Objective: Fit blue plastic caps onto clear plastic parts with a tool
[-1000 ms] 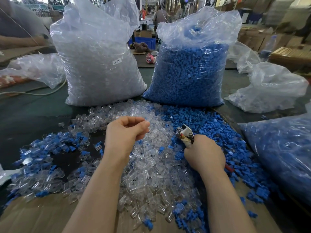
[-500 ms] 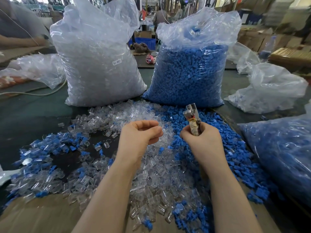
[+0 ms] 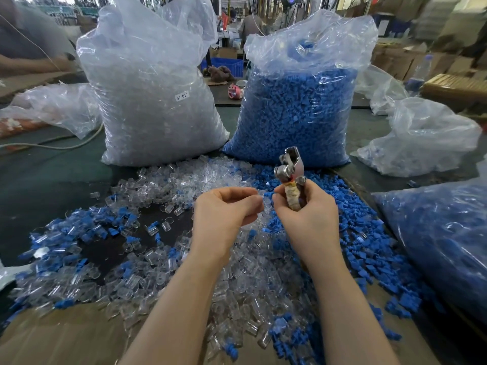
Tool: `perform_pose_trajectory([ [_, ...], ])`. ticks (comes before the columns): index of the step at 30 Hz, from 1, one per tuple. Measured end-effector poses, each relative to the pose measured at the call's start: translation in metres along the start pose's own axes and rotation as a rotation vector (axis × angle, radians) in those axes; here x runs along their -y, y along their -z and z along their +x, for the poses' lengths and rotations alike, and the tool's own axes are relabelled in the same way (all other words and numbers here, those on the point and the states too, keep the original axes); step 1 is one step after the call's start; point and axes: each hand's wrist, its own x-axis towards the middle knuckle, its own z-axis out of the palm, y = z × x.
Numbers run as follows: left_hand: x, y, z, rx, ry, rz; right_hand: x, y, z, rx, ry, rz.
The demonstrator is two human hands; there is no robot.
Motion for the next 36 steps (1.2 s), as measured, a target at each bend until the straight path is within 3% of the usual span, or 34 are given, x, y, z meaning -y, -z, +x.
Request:
perform_pose_trajectory([
  [11,-0.001,-0.012,-0.004,-0.050,-0.112,0.120,0.003,-0.004,-0.002,-0.014,0.002,-0.019],
  [17,-0.001,-0.014,-0.004,-0.085,-0.168,0.181,0.003,-0.001,0.001,0.075,-0.047,0.115],
  [25,0.005,-0.008,0.000,-0.061,-0.164,0.139,-0.001,0.005,0.003,0.175,-0.032,0.109],
  [36,0.003,-0.001,0.004,0.006,-0.171,-0.024,-0.005,0.016,0.003,0.438,-0.062,-0.010],
])
